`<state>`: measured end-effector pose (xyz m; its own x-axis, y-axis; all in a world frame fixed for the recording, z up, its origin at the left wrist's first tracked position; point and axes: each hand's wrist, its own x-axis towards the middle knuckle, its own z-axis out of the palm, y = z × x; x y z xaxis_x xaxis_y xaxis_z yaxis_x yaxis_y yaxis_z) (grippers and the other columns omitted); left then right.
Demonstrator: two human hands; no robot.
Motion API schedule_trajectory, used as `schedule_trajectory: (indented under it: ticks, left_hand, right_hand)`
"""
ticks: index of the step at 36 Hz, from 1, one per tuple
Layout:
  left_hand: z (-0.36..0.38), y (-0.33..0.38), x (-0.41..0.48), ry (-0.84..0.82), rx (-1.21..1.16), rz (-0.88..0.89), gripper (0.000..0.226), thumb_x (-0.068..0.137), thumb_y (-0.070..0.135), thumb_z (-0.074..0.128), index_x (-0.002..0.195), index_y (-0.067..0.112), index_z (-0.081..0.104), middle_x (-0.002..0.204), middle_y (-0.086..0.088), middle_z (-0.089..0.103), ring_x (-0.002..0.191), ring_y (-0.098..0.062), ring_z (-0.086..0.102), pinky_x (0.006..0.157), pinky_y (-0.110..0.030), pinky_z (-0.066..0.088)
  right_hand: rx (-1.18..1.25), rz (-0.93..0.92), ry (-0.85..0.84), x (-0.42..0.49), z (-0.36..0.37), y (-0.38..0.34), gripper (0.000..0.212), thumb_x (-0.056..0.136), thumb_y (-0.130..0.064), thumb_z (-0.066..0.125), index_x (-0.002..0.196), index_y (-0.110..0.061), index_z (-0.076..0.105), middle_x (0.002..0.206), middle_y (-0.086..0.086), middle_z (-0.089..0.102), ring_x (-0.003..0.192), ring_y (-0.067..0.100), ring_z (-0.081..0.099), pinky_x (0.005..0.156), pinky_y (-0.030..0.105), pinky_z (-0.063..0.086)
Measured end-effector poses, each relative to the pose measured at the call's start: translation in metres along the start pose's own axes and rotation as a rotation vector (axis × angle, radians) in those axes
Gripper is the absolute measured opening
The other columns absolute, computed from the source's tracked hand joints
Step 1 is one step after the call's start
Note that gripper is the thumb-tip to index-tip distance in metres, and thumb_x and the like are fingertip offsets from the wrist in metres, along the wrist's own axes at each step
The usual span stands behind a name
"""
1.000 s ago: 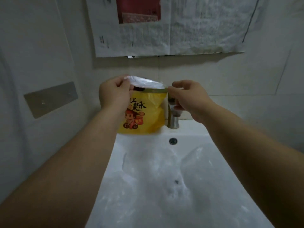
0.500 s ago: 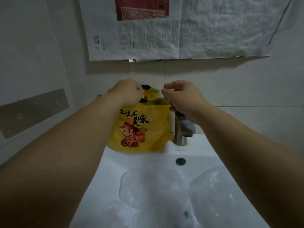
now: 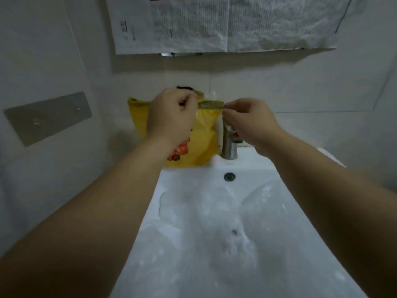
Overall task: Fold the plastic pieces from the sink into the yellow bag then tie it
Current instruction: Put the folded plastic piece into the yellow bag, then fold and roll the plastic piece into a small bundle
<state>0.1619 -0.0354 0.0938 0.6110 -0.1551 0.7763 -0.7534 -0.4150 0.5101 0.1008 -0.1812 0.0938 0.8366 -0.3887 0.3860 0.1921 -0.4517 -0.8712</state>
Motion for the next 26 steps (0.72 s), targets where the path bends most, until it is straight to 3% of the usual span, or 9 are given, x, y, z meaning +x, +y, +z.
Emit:
schedule_trajectory:
  ticks: [2, 5, 8, 11, 14, 16, 18, 21, 26]
  left_hand:
    - [0.009, 0.004, -0.03, -0.084, -0.047, -0.107, 0.026, 0.096, 0.022, 0.054, 0.085, 0.008, 0.072, 0.079, -0.01, 0.067, 0.078, -0.023, 0.061, 0.068, -0.039, 0.048]
    - [0.023, 0.015, -0.073, -0.296, -0.093, -0.248, 0.02, 0.096, 0.023, 0.055, 0.088, 0.019, 0.072, 0.09, -0.006, 0.071, 0.083, -0.018, 0.061, 0.071, -0.032, 0.047]
    - [0.039, 0.021, -0.116, -0.5, -0.073, -0.373, 0.023, 0.095, 0.027, 0.057, 0.112, 0.02, 0.071, 0.112, -0.001, 0.068, 0.102, -0.02, 0.061, 0.079, -0.025, 0.045]
    - [0.051, 0.019, -0.145, -0.651, 0.002, -0.453, 0.034, 0.094, 0.031, 0.058, 0.126, 0.021, 0.063, 0.133, 0.0, 0.058, 0.119, -0.019, 0.054, 0.093, -0.028, 0.044]
    - [0.059, 0.016, -0.158, -0.736, 0.041, -0.455, 0.043, 0.093, 0.034, 0.059, 0.134, 0.021, 0.056, 0.143, 0.0, 0.048, 0.127, -0.019, 0.049, 0.093, -0.025, 0.039]
    - [0.059, 0.013, -0.159, -0.759, 0.055, -0.432, 0.044, 0.094, 0.035, 0.058, 0.136, 0.022, 0.054, 0.144, -0.001, 0.046, 0.128, -0.02, 0.047, 0.092, -0.024, 0.037]
    - [0.06, 0.009, -0.159, -0.773, 0.073, -0.406, 0.045, 0.094, 0.035, 0.058, 0.137, 0.023, 0.053, 0.144, -0.001, 0.045, 0.129, -0.02, 0.047, 0.092, -0.024, 0.037]
    - [0.062, -0.002, -0.156, -0.779, 0.097, -0.385, 0.05, 0.093, 0.037, 0.059, 0.139, 0.023, 0.049, 0.146, -0.003, 0.043, 0.13, -0.02, 0.046, 0.095, -0.026, 0.039]
    - [0.063, -0.011, -0.146, -0.679, -0.132, -0.59, 0.083, 0.081, 0.053, 0.068, 0.151, 0.031, 0.028, 0.155, 0.005, 0.032, 0.139, -0.02, 0.036, 0.11, -0.041, 0.037]
  right_hand:
    - [-0.025, 0.028, -0.002, -0.025, -0.006, 0.012, 0.009, 0.091, -0.016, 0.059, 0.093, -0.018, 0.067, 0.075, -0.006, 0.061, 0.066, 0.01, 0.056, 0.061, 0.025, 0.049]
    - [-0.055, 0.089, -0.023, -0.057, -0.014, 0.031, 0.011, 0.091, -0.018, 0.06, 0.082, -0.022, 0.064, 0.082, -0.003, 0.064, 0.068, 0.008, 0.056, 0.062, 0.022, 0.05]
    - [-0.261, 0.183, -0.018, -0.081, -0.019, 0.061, 0.027, 0.091, -0.02, 0.059, 0.117, -0.015, 0.065, 0.115, 0.005, 0.064, 0.095, 0.017, 0.059, 0.08, 0.028, 0.047]
    - [-0.551, 0.287, -0.056, -0.096, -0.025, 0.091, 0.057, 0.09, -0.03, 0.062, 0.143, -0.022, 0.041, 0.15, 0.007, 0.035, 0.128, 0.03, 0.045, 0.103, 0.045, 0.043]
    - [-0.695, 0.415, -0.138, -0.11, -0.032, 0.113, 0.087, 0.088, -0.035, 0.066, 0.153, -0.028, 0.009, 0.16, 0.01, 0.0, 0.142, 0.04, 0.021, 0.113, 0.051, 0.028]
    - [-0.68, 0.554, -0.226, -0.111, -0.036, 0.124, 0.099, 0.084, -0.031, 0.071, 0.153, -0.021, 0.0, 0.157, 0.02, 0.008, 0.138, 0.043, 0.028, 0.11, 0.048, 0.032]
    - [-0.745, 0.58, -0.3, -0.11, -0.04, 0.132, 0.08, 0.086, -0.024, 0.07, 0.147, -0.006, 0.021, 0.138, 0.021, 0.042, 0.124, 0.038, 0.046, 0.098, 0.04, 0.041]
    - [-0.843, 0.455, -0.293, -0.102, -0.041, 0.134, 0.022, 0.095, -0.016, 0.052, 0.107, 0.002, 0.059, 0.113, 0.015, 0.058, 0.097, 0.029, 0.055, 0.073, 0.029, 0.044]
    - [0.175, 0.426, -0.102, -0.095, -0.03, 0.105, 0.016, 0.097, -0.021, 0.052, 0.091, -0.012, 0.064, 0.089, 0.009, 0.061, 0.083, 0.025, 0.058, 0.073, 0.034, 0.051]
